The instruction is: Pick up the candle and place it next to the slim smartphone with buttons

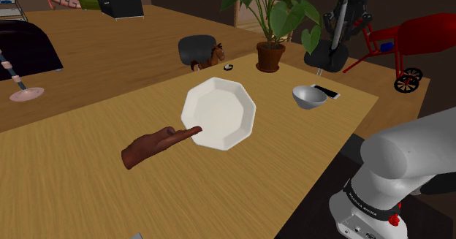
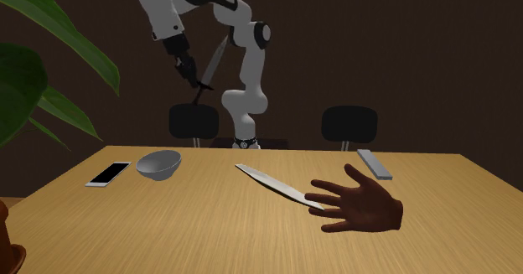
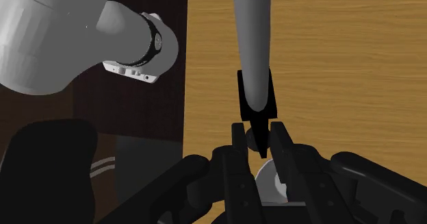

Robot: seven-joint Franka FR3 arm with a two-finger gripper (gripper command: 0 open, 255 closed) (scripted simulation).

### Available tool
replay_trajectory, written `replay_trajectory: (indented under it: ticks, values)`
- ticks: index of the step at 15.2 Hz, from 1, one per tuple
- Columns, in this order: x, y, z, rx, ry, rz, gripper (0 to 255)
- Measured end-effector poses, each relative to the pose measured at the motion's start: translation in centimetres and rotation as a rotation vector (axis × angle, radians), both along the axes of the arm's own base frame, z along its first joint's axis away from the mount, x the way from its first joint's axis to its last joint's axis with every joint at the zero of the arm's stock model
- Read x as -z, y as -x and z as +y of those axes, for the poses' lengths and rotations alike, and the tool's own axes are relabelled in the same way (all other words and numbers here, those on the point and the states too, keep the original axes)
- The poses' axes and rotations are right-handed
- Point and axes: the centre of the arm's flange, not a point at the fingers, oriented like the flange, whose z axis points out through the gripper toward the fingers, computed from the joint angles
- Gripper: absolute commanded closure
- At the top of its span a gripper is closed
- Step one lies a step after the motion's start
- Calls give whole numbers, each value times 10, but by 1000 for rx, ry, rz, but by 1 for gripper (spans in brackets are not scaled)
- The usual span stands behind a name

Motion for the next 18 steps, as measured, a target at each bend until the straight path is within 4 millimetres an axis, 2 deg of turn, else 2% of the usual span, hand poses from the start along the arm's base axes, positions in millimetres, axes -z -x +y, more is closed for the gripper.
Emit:
replay_trajectory:
  ticks: [5, 7, 9, 18]
  values:
    - [24, 14, -61, 0, 0, 0, 255]
    - [32, 20, -79, -1, 0, 0, 255]
    - [47, 24, -104, 0, -1, 0, 255]
    - [90, 58, -211, 0, 0, -1, 255]
